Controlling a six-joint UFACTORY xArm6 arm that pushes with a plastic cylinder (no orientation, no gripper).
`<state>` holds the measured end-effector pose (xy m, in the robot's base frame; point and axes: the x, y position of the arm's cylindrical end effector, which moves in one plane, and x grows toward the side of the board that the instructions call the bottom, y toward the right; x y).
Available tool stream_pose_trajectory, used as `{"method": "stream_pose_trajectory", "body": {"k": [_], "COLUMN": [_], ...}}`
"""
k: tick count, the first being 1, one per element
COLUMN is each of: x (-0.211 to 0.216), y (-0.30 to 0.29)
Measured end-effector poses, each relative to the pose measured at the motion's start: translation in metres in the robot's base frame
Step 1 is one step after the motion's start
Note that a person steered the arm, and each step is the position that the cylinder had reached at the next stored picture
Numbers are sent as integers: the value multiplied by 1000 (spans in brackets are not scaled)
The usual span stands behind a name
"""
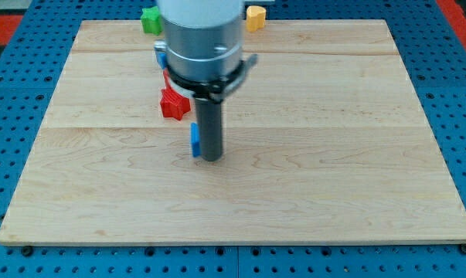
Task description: Place blue triangle below red star
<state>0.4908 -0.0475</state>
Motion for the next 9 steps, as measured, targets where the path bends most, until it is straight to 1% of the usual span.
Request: {"method": "stream_pose_trajectory", "body": {"k": [1,2,3,5,6,7,8,9], "x": [-11,-21,-24,-24,-24,-22,-3,36], "y": [-3,27,29,-22,-38,-39,-23,-38]}}
